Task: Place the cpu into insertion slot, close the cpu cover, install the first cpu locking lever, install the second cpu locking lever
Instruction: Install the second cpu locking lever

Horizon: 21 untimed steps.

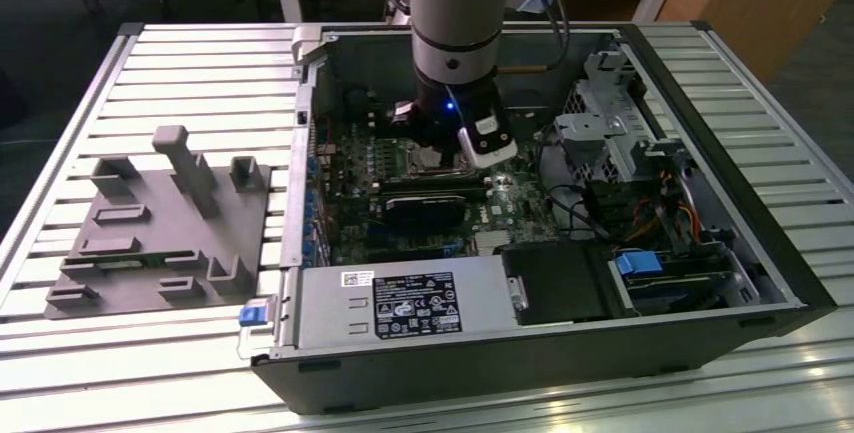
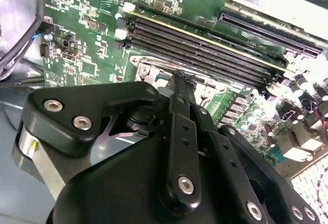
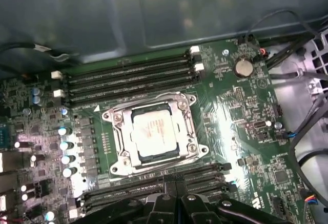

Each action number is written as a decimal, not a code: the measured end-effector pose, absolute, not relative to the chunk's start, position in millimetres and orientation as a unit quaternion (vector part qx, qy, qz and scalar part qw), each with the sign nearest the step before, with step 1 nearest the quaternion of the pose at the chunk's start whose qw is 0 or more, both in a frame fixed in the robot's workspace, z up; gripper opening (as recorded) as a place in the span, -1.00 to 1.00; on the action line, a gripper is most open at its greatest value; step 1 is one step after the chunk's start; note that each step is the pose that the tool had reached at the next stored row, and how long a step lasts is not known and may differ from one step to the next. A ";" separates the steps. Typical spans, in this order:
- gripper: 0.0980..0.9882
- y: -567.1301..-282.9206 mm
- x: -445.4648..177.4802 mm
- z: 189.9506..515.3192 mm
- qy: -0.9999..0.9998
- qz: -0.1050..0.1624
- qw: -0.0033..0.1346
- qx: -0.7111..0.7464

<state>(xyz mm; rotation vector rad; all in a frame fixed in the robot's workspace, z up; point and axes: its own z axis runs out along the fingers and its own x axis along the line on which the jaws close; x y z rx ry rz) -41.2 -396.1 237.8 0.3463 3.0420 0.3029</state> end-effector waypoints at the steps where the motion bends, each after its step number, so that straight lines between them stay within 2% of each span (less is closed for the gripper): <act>1: -0.99 -393.5 -40.9 237.5 0.988 0.097 0.032 0.112; 6: -0.99 -377.7 -40.9 236.2 0.989 0.091 0.033 0.112; 11: -0.99 -368.1 -40.9 234.2 0.990 0.074 0.033 0.112; 21: -0.99 -353.3 -40.9 233.1 0.991 0.072 0.033 0.112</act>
